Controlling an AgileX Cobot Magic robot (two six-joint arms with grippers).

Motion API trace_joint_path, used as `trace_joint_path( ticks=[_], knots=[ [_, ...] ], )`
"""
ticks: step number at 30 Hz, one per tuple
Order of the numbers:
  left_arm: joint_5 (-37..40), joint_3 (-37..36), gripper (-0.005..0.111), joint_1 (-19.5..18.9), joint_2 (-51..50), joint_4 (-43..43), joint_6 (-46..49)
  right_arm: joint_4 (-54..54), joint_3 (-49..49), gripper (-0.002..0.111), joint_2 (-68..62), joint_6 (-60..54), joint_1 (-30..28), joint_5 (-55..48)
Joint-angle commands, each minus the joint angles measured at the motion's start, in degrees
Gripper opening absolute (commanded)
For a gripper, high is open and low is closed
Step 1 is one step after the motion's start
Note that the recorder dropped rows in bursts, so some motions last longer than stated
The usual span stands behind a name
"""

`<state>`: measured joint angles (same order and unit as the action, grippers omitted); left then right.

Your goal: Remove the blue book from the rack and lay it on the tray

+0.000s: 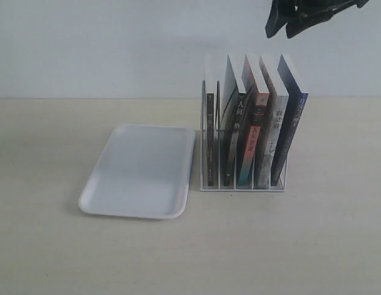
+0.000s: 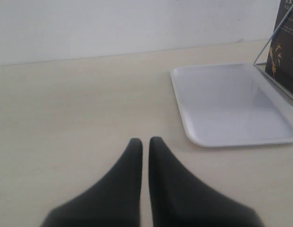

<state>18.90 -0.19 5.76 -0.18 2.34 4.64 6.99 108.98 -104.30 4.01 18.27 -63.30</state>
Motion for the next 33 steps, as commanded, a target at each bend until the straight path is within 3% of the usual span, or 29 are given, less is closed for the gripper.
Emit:
trace_joint_path(
  ticks=[1, 5, 14, 33],
  knots=[
    [-0.88, 0.19, 0.005, 0.02, 0.18, -0.05, -0.39, 5.2, 0.34, 0.035, 0.65, -5.52, 2.6, -2.44],
    [-0.88, 0.19, 0.005, 0.02, 0.18, -0.05, -0.39, 2.78, 0.34, 0.035, -0.87, -4.01, 5.56, -1.61],
    [-0.88, 0.19, 0.005, 0.02, 0.18, -0.05, -0.39, 0.45, 0.34, 0.035, -7.72, -1.5, 5.56, -1.23],
    [-0.88, 0.19, 0.005, 0.02, 0.18, -0.05, -0.39, 0.13, 0.34, 0.035, -9.53, 1.21, 5.72, -1.94]
  ],
)
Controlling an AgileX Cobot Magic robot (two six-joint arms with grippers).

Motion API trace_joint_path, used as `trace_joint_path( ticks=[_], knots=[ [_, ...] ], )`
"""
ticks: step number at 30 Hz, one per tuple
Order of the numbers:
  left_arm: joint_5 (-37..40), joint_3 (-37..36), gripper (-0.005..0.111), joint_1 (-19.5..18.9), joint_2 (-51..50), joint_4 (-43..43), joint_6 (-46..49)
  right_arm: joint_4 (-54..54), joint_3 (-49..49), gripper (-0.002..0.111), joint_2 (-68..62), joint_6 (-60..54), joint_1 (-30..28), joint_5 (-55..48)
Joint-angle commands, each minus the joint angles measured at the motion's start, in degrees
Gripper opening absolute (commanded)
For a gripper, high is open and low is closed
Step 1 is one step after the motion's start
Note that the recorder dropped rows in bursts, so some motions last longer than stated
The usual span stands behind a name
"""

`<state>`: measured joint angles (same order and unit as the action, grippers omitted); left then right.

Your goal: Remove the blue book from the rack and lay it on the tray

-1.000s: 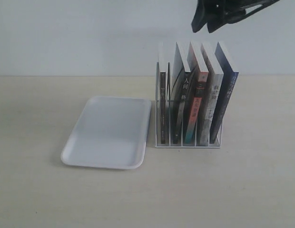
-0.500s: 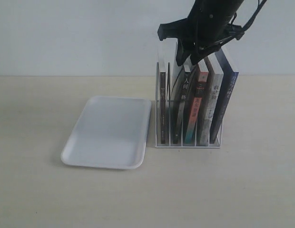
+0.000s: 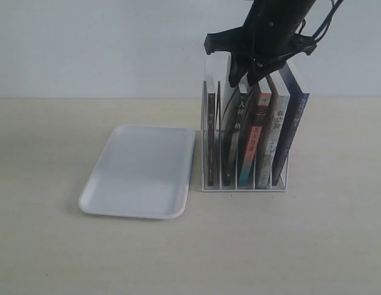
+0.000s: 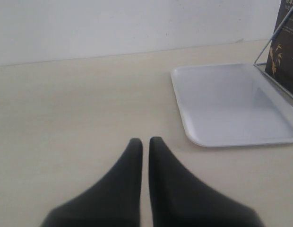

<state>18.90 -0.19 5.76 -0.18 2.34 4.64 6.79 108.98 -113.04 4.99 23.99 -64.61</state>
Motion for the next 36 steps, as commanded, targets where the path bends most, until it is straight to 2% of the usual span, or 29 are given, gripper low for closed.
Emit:
trace_joint_path(
  ticks=[1, 2, 4, 7, 14, 26, 36],
  knots=[
    [-0.88, 0.19, 0.005, 0.02, 0.18, -0.05, -0.39, 0.34, 0.34, 0.035, -0.79, 0.23, -0.01, -0.63],
    [-0.88, 0.19, 0.005, 0.02, 0.18, -0.05, -0.39, 0.34, 0.34, 0.034, -0.92, 0.23, -0.01, -0.74],
    [-0.88, 0.19, 0.005, 0.02, 0.18, -0.05, -0.39, 0.34, 0.34, 0.025, -0.92, 0.23, -0.01, -0.99],
    [-0.88, 0.19, 0.005, 0.02, 0.18, -0.05, -0.39, 0.34, 0.34, 0.001, -0.81, 0.01, -0.01, -1.35],
    [-0.88, 0.19, 0.005, 0.02, 0.18, -0.05, -0.39, 0.34, 0.34, 0.0, -0.09, -0.89, -0.01, -0.77],
    [-0.88, 0.19, 0.005, 0.02, 0.18, -0.05, -0.39, 0.37, 0.34, 0.0, 9.06, -0.78, -0.01, 1.97],
    [-0.88, 0.19, 0.005, 0.02, 0.18, -0.05, -0.39, 0.09, 0.34, 0.0, 9.31, -0.78, -0.01, 0.81]
  ],
)
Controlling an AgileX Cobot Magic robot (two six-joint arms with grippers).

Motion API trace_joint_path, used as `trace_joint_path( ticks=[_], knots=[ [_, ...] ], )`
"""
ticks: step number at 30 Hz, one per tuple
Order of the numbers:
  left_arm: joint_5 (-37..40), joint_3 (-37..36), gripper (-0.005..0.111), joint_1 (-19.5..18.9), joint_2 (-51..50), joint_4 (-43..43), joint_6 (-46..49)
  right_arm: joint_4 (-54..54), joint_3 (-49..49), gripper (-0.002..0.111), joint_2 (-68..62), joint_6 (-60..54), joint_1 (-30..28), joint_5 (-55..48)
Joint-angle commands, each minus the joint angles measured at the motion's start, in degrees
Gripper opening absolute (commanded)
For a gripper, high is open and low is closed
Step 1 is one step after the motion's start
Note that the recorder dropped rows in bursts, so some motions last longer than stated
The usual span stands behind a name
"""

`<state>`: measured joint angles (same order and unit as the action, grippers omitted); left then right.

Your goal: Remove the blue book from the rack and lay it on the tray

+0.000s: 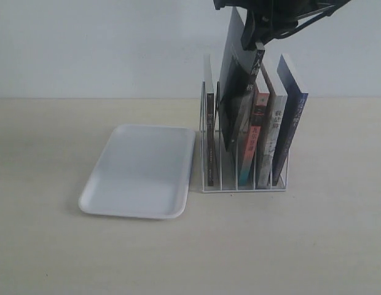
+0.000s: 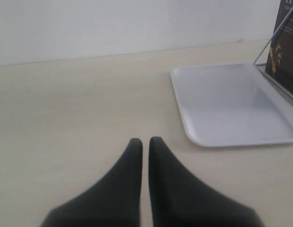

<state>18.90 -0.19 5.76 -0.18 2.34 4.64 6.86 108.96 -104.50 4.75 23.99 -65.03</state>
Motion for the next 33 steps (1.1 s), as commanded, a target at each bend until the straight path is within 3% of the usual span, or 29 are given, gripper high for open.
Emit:
trace_joint_path(
  ticks=[1, 16, 33],
  knots=[
    [-0.88, 0.19, 0.005, 0.02, 0.18, -0.05, -0.39, 0.02, 0.36, 0.0, 0.77, -0.54, -0.01, 1.23],
    [-0.88, 0.19, 0.005, 0.02, 0.18, -0.05, -0.39, -1.0, 0.36, 0.0, 0.37, 0.1, -0.01, 1.44],
    [-0.88, 0.19, 0.005, 0.02, 0.18, -0.05, -0.39, -1.01, 0.36, 0.001, -8.74, 1.01, -0.01, 2.16]
  ],
)
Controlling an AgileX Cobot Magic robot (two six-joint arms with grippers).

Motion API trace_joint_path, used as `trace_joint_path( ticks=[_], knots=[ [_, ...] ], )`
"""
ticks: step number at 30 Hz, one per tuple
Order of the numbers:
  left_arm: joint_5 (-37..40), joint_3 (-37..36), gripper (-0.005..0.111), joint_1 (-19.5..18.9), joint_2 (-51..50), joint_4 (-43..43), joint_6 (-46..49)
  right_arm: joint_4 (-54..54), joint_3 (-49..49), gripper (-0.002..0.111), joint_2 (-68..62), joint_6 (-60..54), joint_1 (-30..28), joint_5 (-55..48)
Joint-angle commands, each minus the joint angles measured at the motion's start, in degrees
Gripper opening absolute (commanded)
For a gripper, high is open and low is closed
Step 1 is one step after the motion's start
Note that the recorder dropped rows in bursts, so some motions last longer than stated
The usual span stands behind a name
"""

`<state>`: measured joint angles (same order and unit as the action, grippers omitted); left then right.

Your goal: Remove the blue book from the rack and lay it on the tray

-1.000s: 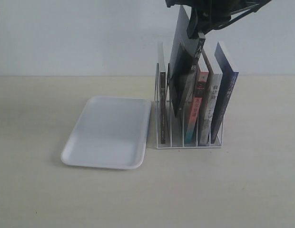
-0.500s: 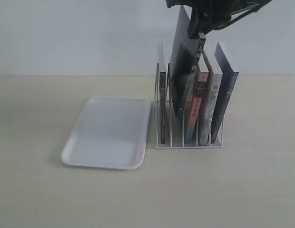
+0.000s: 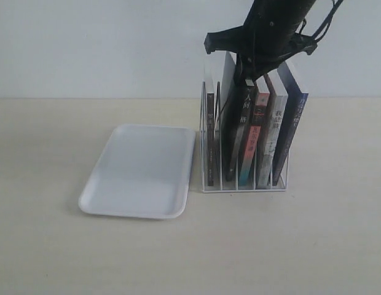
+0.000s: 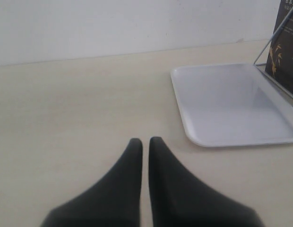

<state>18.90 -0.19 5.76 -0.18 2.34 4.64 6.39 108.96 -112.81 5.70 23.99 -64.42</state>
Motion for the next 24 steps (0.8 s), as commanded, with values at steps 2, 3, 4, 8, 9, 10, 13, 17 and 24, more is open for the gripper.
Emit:
trace_joint_path(
  ticks=[2, 3, 4, 8, 9, 10, 13, 17, 24],
  knots=[
    [-0.88, 0.19, 0.005, 0.02, 0.18, -0.05, -0.39, -0.55, 0.36, 0.008, -0.42, -0.14, -0.01, 1.66],
    [-0.88, 0.19, 0.005, 0.02, 0.18, -0.05, -0.39, -0.42, 0.36, 0.014, -0.42, -0.14, -0.01, 1.66],
    [-0.88, 0.19, 0.005, 0.02, 0.18, -0.05, -0.39, -0.28, 0.36, 0.021, -0.42, -0.14, -0.01, 1.49],
    [-0.88, 0.19, 0.005, 0.02, 0.18, -0.05, -0.39, -0.19, 0.36, 0.041, -0.31, -0.14, -0.01, -0.95],
    [-0.88, 0.19, 0.005, 0.02, 0.18, -0.05, -0.39, -0.15, 0.36, 0.041, -0.02, -0.14, -0.01, -1.87],
    [-0.88, 0.19, 0.005, 0.02, 0.18, -0.05, -0.39, -0.15, 0.36, 0.04, 0.39, -0.14, -0.01, -3.09],
    [-0.88, 0.19, 0.005, 0.02, 0.18, -0.05, -0.39, -0.84, 0.36, 0.041, 3.9, -0.26, -0.01, -4.09],
    [-0.88, 0.19, 0.005, 0.02, 0.18, -0.05, -0.39, -5.47, 0.36, 0.041, 11.1, 0.12, -0.01, -3.07],
    [-0.88, 0.19, 0.005, 0.02, 0.18, -0.05, -0.39, -21.96, 0.14, 0.041, 11.48, 5.34, -0.12, -5.54]
  ],
)
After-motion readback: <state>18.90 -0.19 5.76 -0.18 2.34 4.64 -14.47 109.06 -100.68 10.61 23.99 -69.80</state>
